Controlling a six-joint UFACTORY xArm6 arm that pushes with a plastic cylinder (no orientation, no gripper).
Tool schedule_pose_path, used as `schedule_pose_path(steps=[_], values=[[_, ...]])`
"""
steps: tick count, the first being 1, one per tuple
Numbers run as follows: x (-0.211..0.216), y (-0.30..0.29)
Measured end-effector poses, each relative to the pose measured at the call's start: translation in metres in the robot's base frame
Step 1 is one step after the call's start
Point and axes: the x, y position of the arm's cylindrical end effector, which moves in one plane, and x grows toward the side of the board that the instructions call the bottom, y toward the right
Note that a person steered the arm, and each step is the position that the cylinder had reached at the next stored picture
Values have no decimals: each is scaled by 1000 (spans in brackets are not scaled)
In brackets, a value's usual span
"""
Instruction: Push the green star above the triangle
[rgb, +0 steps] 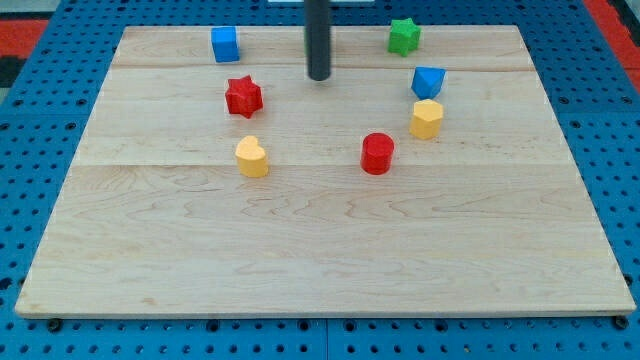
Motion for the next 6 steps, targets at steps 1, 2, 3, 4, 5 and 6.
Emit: schedule_pose_path(steps=[1, 2, 3, 4, 5, 6], values=[[-28, 48], [-63, 48], [-85, 22], [-94, 35], [-94, 69], [-87, 94]])
